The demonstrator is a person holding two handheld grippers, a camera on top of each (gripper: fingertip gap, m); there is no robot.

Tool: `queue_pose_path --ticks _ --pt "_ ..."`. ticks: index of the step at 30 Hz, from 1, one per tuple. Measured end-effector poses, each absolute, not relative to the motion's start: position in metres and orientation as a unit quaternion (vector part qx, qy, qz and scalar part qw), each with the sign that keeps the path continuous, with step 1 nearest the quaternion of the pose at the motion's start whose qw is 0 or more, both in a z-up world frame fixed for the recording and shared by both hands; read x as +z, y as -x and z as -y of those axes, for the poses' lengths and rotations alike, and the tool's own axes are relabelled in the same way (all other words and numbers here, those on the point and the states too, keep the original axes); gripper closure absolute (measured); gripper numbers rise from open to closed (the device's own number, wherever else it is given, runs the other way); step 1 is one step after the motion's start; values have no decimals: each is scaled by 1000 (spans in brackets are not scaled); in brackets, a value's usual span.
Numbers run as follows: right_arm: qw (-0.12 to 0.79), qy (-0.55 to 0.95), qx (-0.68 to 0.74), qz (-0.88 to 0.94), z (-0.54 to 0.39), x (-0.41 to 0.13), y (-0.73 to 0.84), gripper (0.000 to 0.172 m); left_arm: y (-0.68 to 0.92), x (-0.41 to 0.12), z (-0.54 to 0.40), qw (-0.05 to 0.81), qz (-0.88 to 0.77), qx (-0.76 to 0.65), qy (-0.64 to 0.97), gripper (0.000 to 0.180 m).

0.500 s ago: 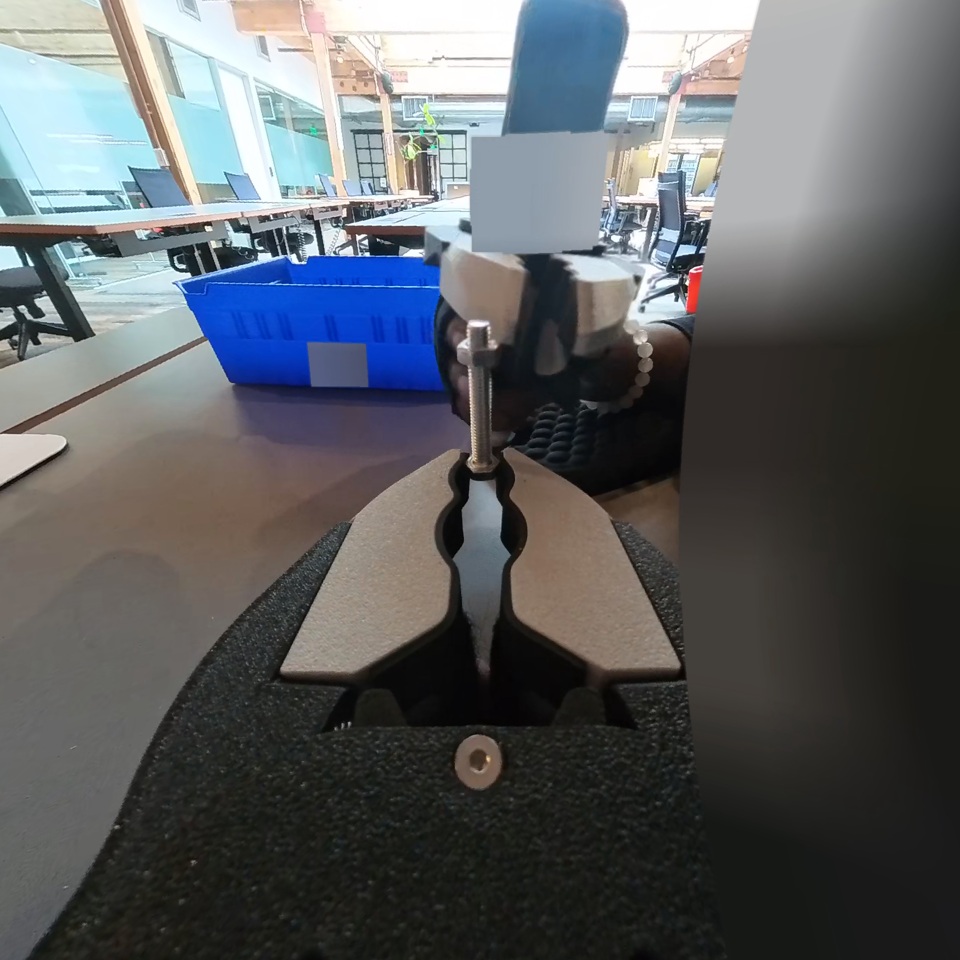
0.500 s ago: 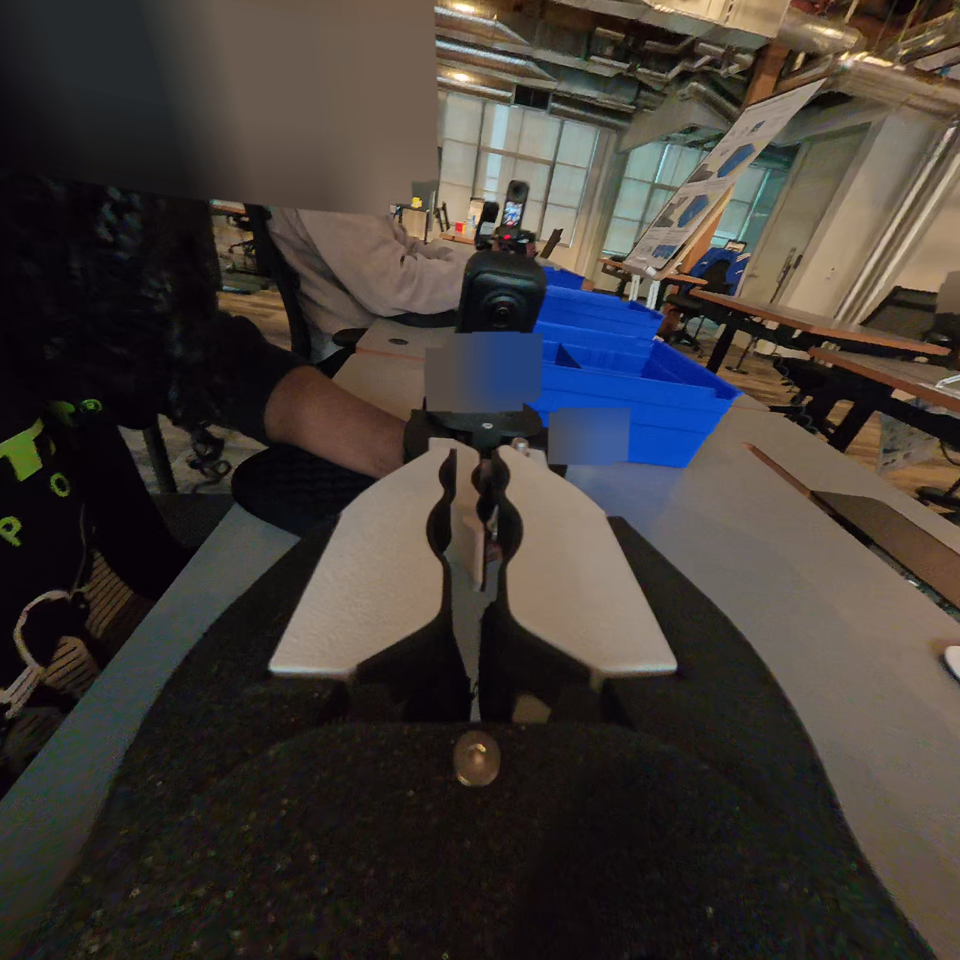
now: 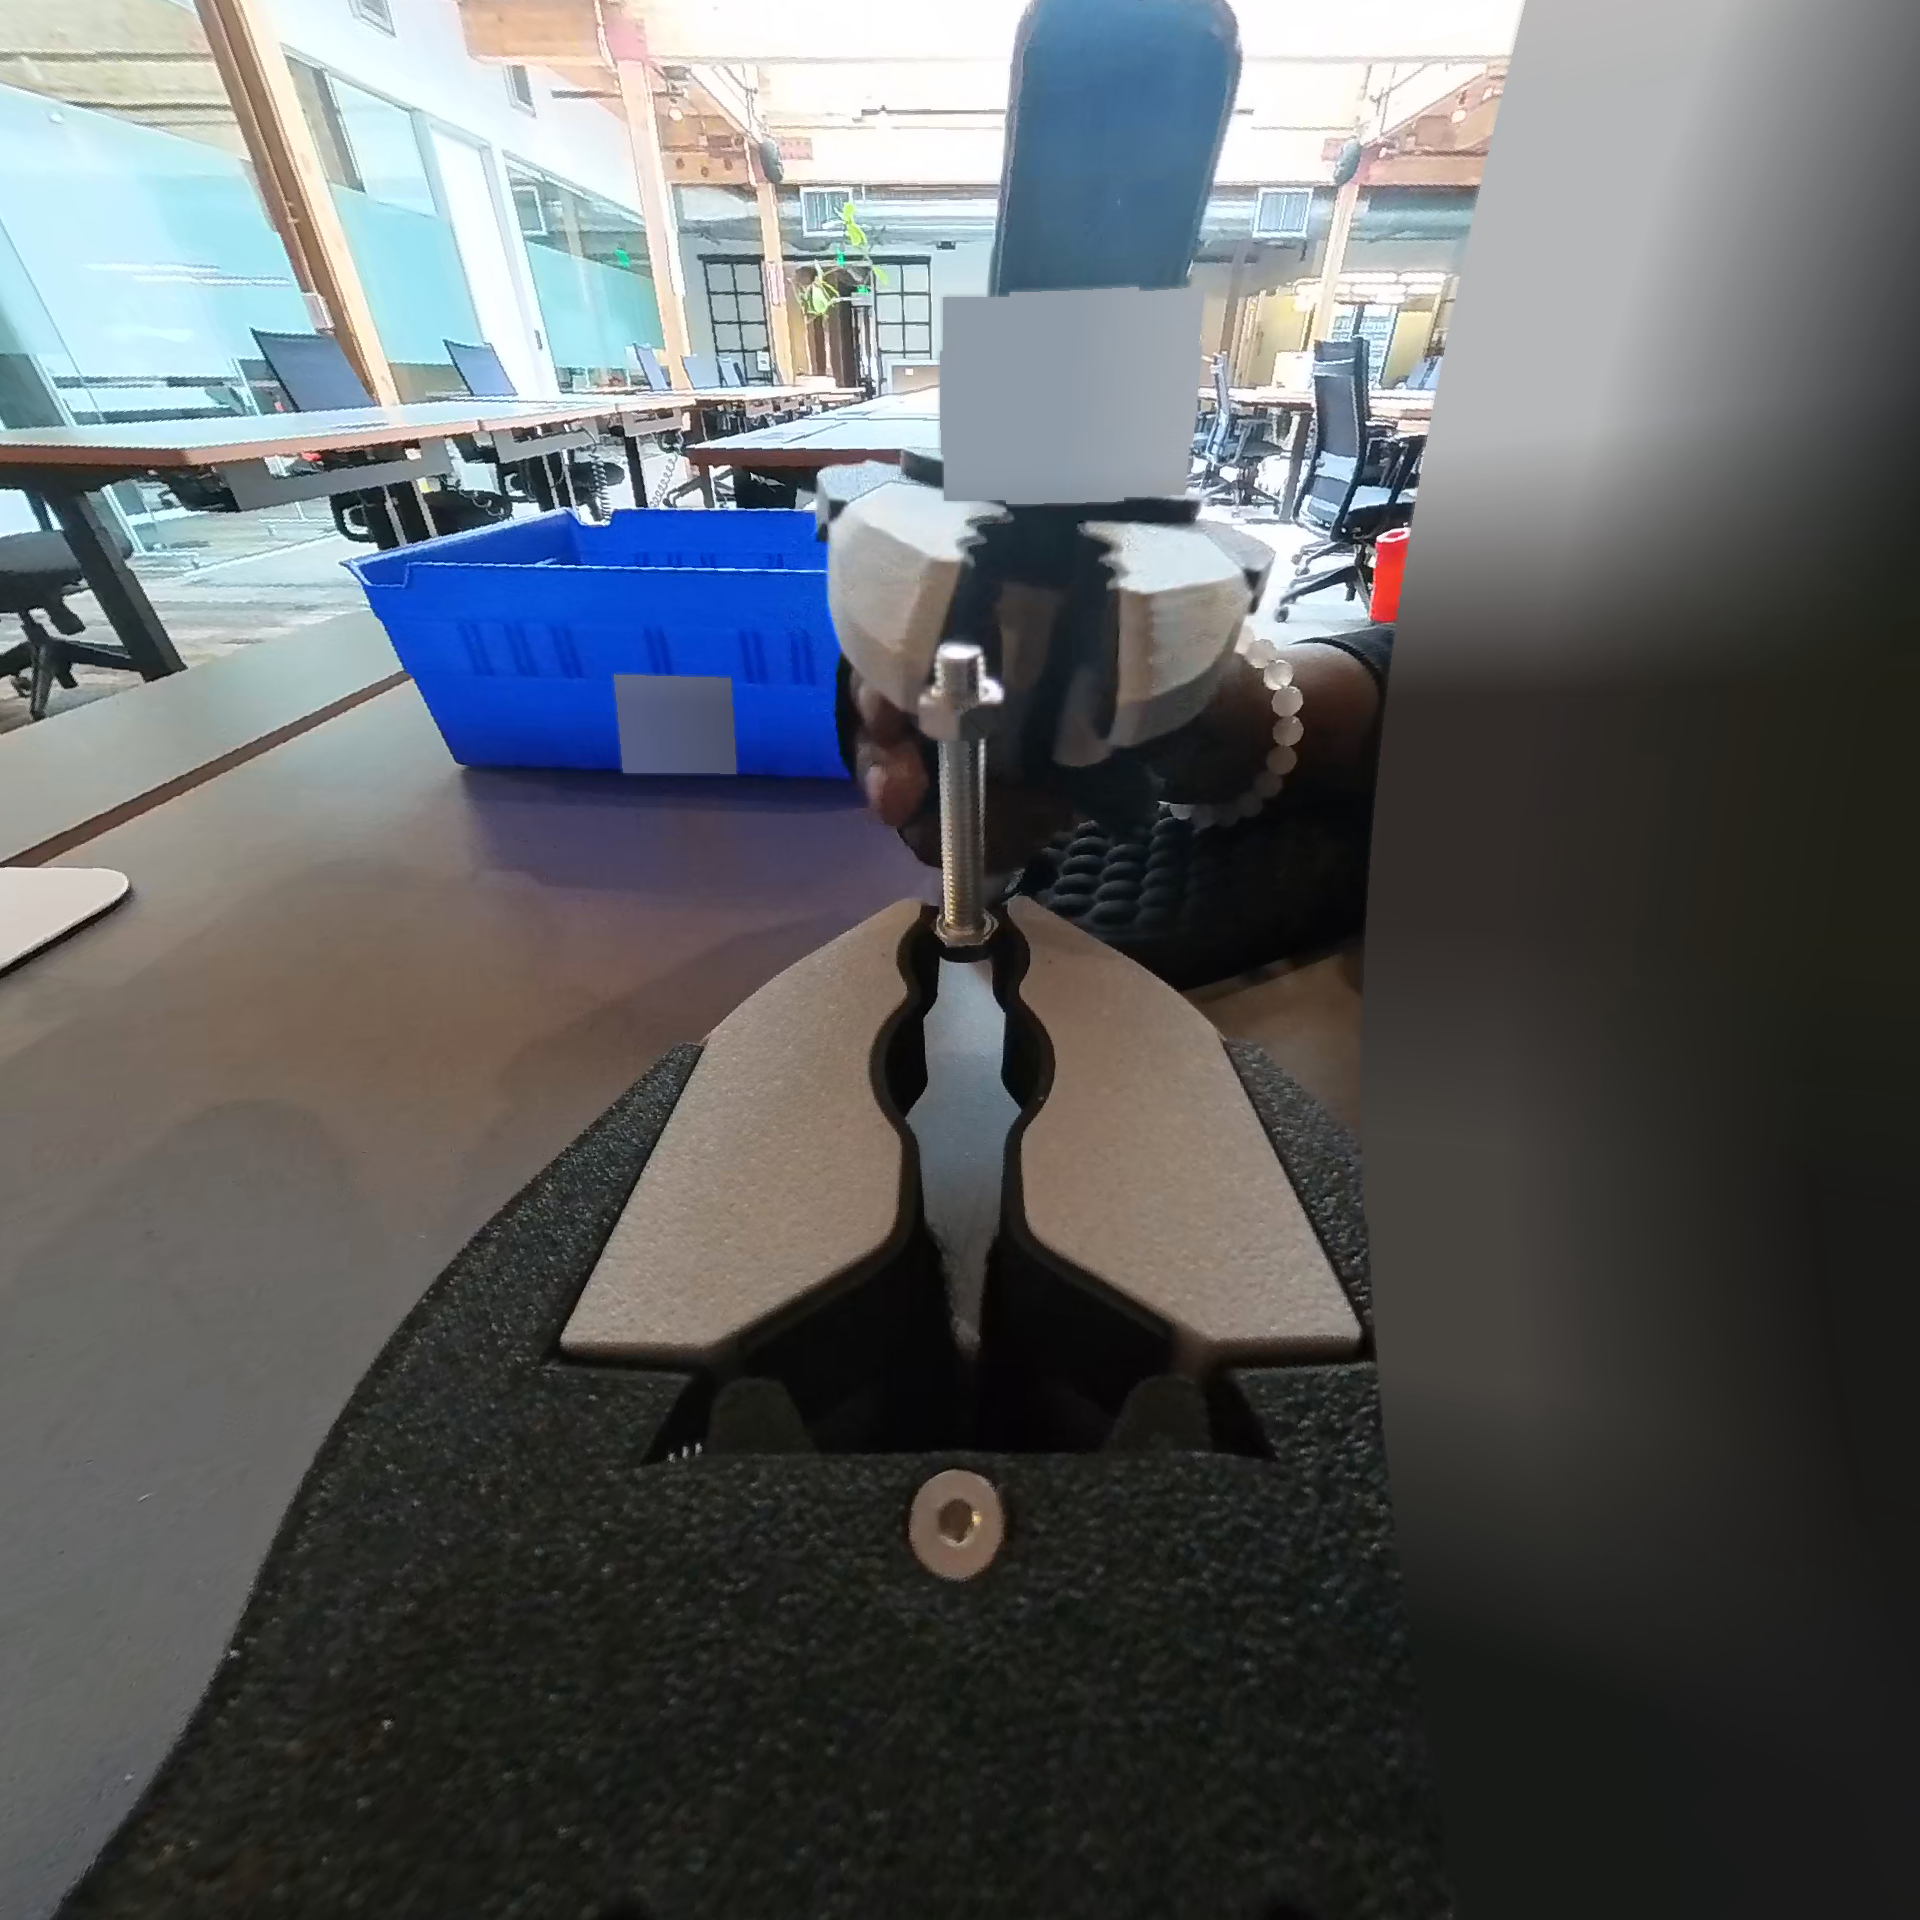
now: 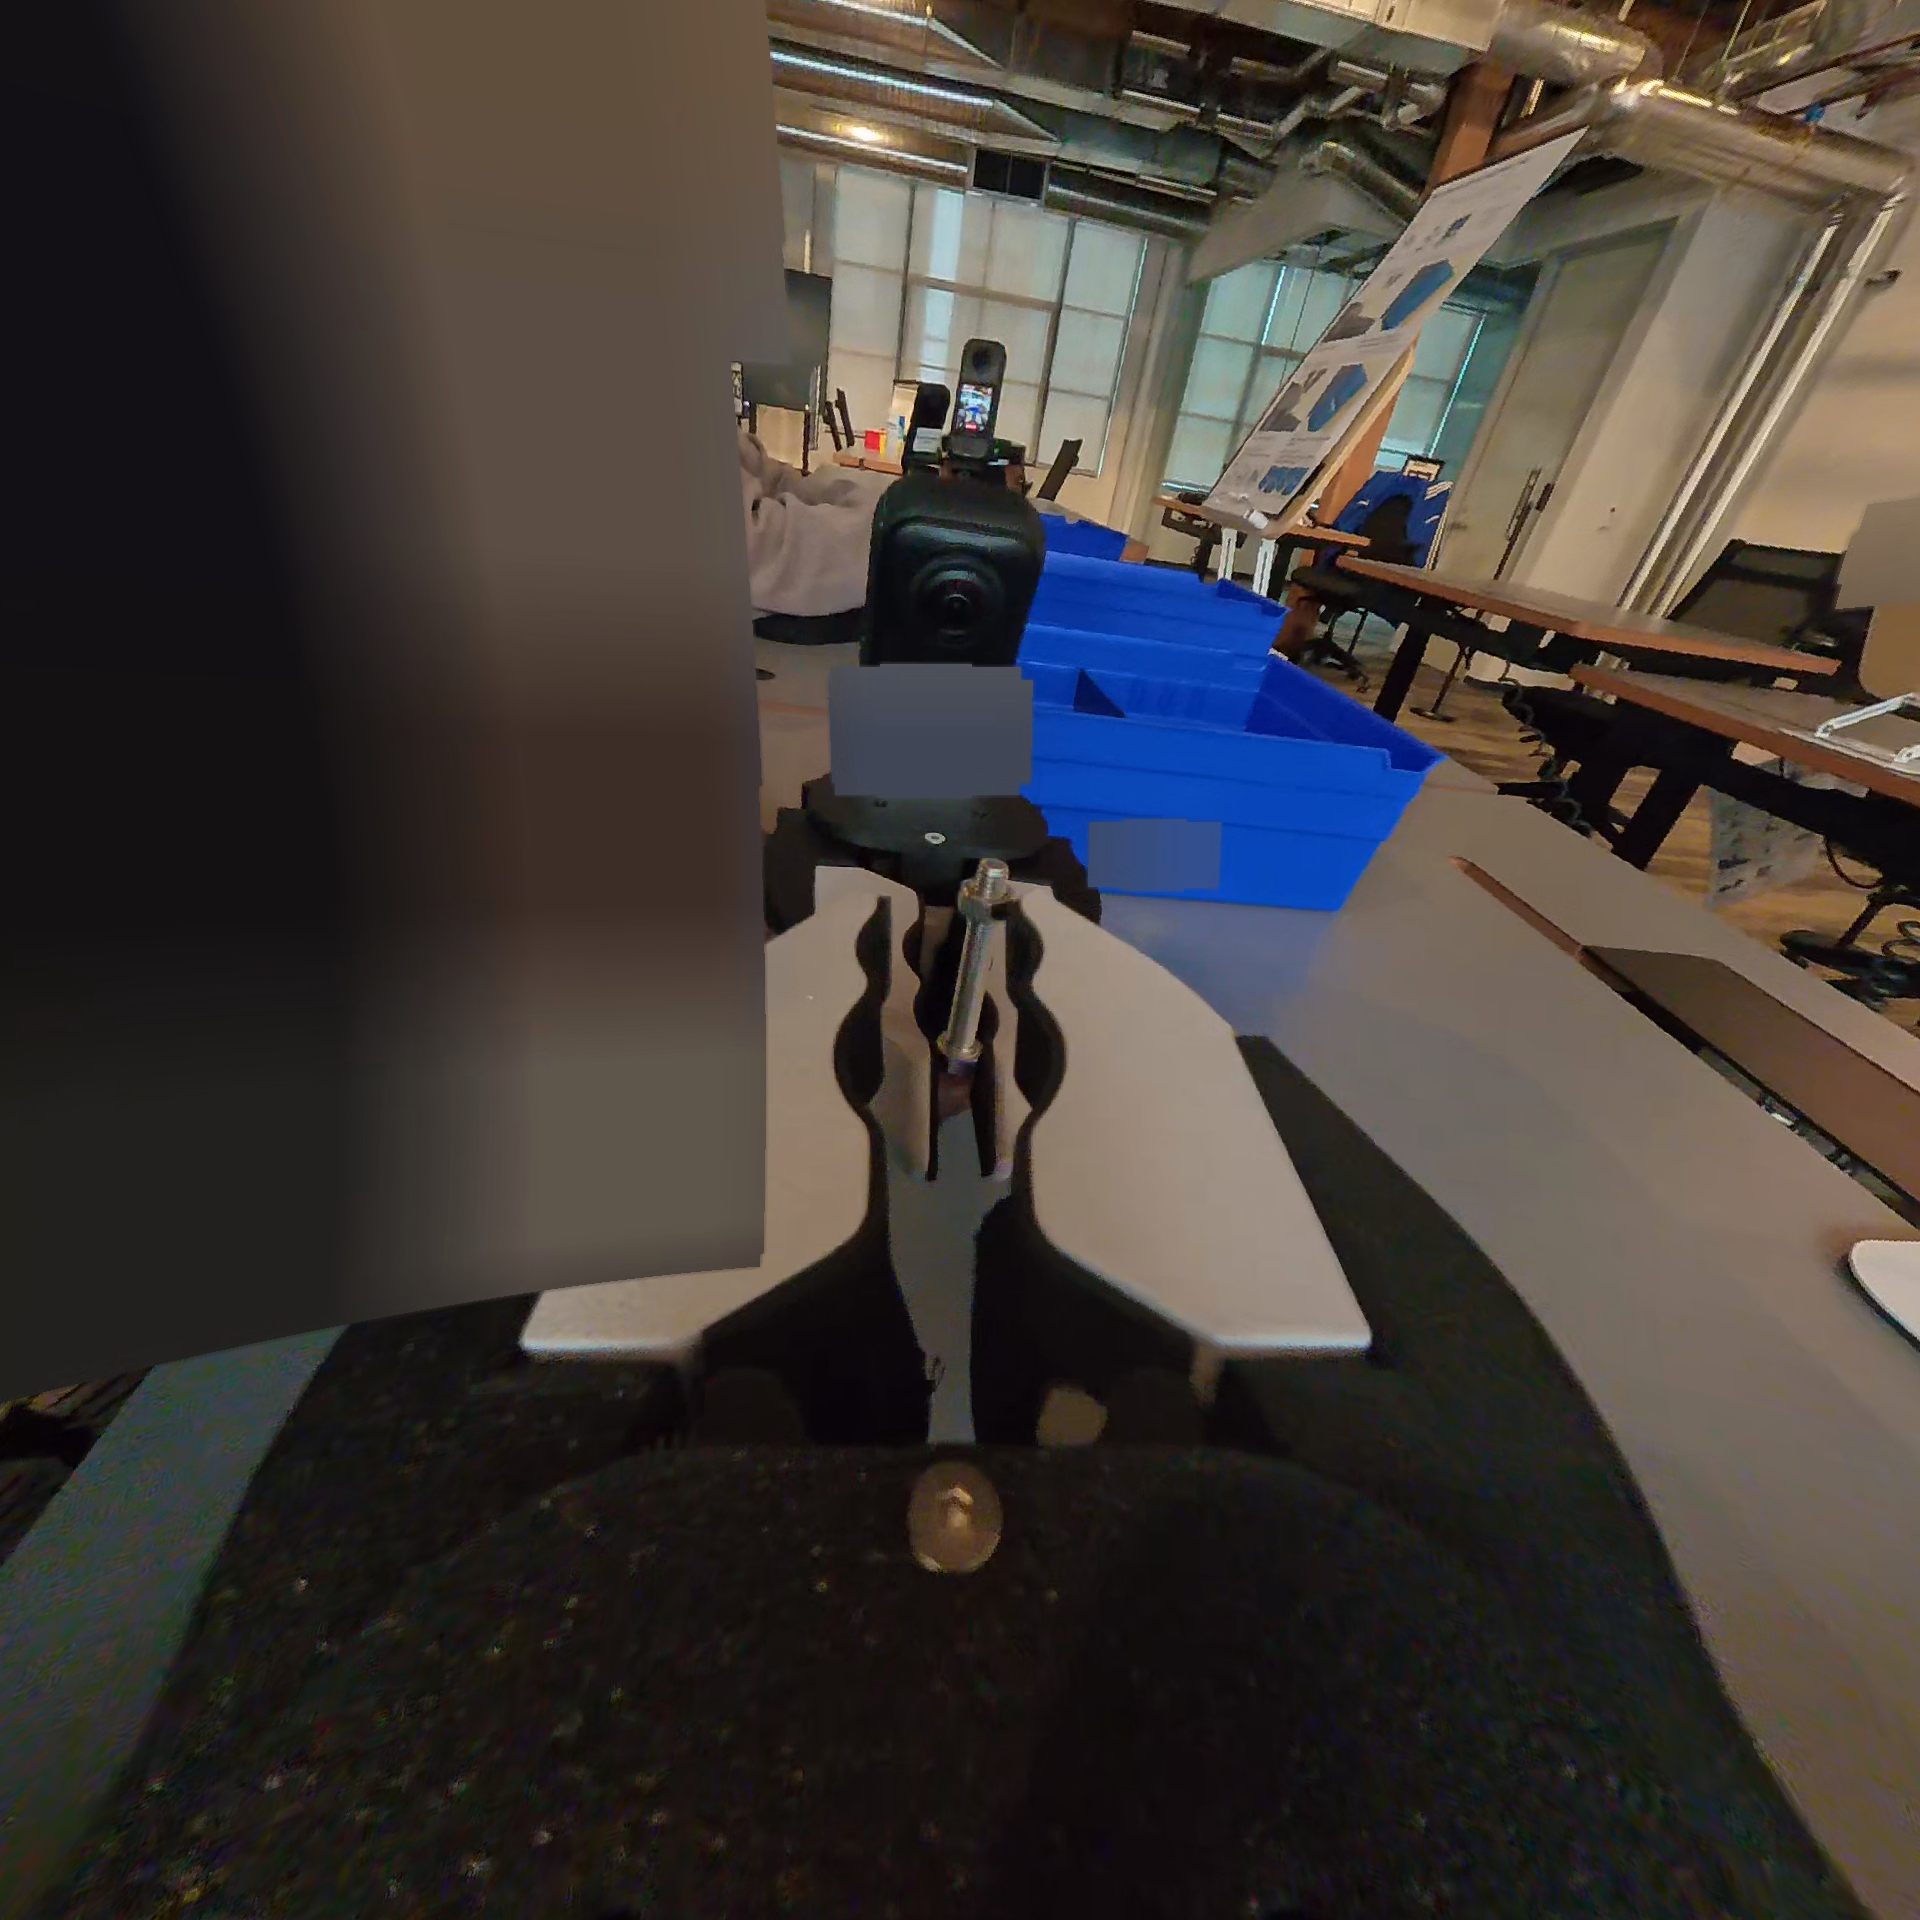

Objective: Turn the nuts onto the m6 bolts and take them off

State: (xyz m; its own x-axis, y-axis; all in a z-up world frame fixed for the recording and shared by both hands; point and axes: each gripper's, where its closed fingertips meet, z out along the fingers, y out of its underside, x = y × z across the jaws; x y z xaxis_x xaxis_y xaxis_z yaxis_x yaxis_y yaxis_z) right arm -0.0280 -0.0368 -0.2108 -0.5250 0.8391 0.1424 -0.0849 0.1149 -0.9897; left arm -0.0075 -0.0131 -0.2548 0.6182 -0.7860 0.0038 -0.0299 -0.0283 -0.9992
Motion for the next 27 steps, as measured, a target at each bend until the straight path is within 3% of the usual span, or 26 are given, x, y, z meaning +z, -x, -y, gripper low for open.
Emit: queue_pose_path --ticks 6,10,17,27 --pt "373 281 598 651 44 -212 24 164 8 -255 13 622 -314 -304 650 171" --pt "390 283 595 643 38 -209 24 163 8 -255 13 623 -313 -304 650 171" --pt "395 306 596 629 32 -209 31 131 7 -255 13 621 -316 -303 650 171" --pt "382 297 593 644 37 -212 27 154 8 -255 13 622 -314 -303 650 171"
